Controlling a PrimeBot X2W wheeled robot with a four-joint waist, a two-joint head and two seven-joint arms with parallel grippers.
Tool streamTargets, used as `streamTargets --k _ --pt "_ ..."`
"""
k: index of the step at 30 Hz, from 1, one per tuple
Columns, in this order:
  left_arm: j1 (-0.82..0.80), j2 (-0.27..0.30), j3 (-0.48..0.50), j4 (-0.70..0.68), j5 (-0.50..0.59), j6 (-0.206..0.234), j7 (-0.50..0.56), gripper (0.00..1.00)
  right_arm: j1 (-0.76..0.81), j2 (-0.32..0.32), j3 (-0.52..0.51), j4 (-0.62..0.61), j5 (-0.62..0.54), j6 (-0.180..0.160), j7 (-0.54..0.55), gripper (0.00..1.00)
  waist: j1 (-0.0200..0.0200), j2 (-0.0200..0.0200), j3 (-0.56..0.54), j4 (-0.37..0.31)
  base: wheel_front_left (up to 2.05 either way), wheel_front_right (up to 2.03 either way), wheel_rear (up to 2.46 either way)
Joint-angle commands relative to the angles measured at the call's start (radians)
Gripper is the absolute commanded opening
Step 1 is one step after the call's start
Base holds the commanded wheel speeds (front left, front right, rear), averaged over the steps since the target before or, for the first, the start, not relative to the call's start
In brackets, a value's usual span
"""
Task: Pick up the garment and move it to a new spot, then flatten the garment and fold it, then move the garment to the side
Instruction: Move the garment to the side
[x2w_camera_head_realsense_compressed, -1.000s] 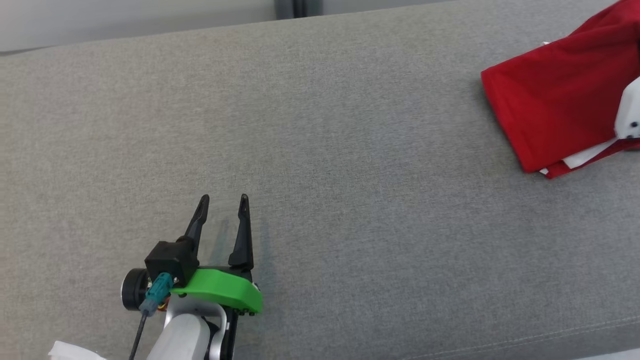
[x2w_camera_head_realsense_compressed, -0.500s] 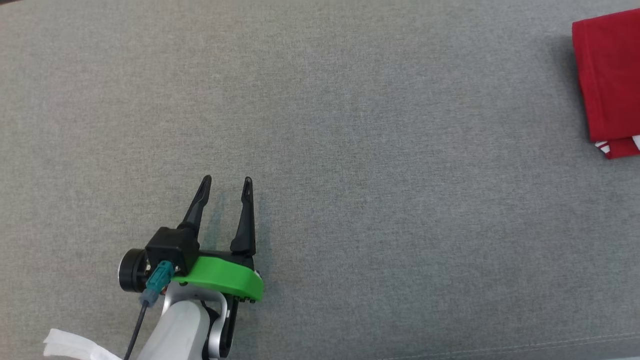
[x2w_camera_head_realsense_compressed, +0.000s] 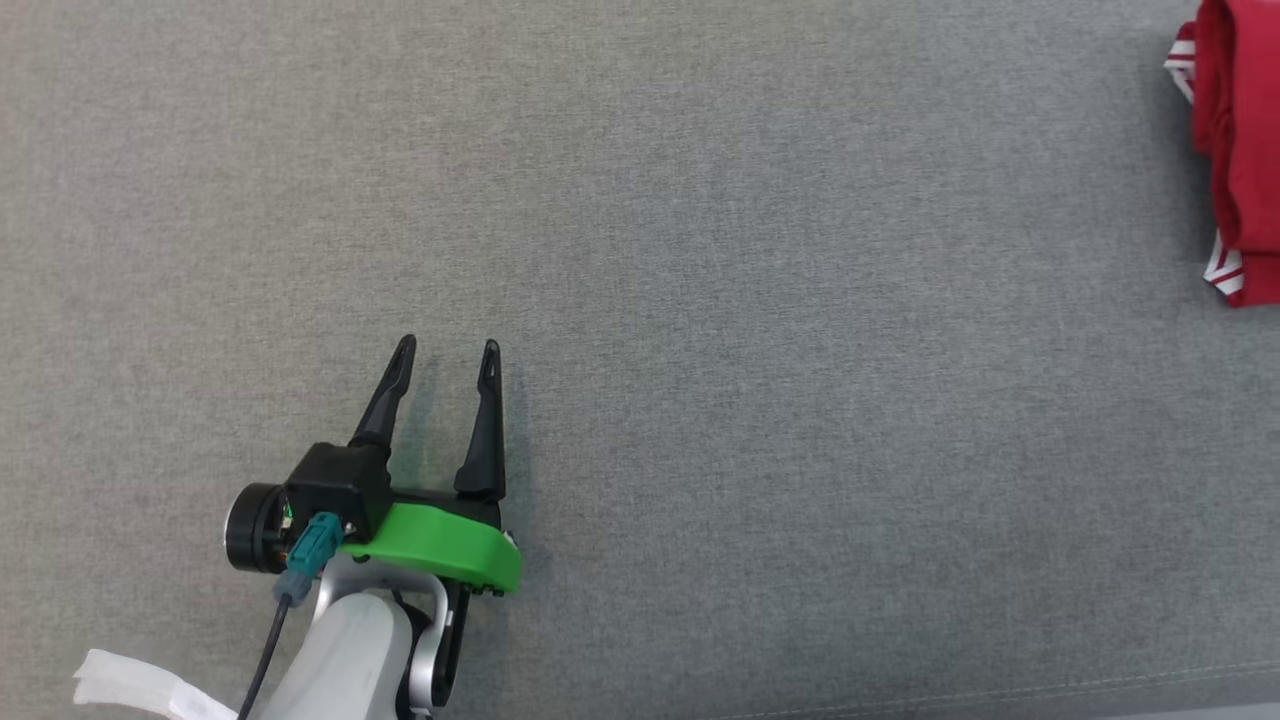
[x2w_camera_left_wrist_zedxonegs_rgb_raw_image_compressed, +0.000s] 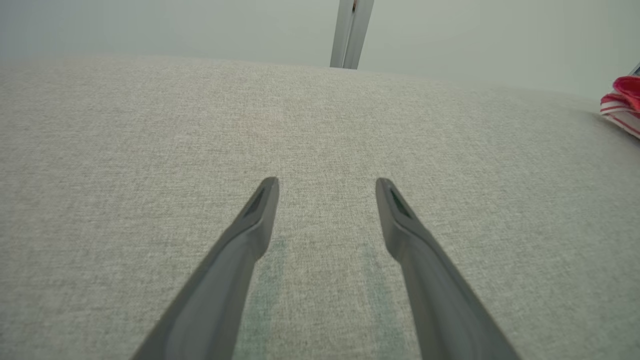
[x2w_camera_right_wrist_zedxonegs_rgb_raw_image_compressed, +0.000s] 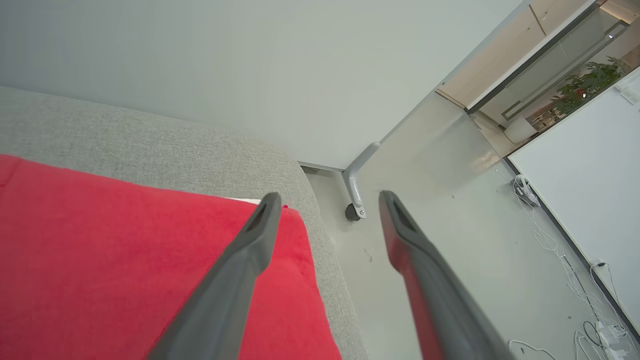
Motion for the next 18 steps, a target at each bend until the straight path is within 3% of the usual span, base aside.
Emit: streamTargets --k 1,9,18 --pt "-0.008 0.007 0.003 -0.004 0.001 0.005 0.003 1.0 0.009 0.014 -0.017 -0.011 -0.023 -0.002 -0.008 1.0 -0.0001 0.0 -0.007 -0.011 0.0 0.0 0.0" --pt "-0.008 0.018 0.006 -0.001 -0.006 0.009 0.006 1.0 -0.015 0.133 -0.039 -0.033 -0.052 -0.002 -0.047 1.0 -0.0001 0.0 -0.055 -0.031 0.0 0.0 0.0" --pt "-0.026 0.009 0.027 0.061 -0.026 0.013 -0.013 1.0 0.019 0.193 0.083 -0.001 0.045 -0.002 -0.13 1.0 -0.0001 0.0 -0.196 -0.013 0.0 0.0 0.0"
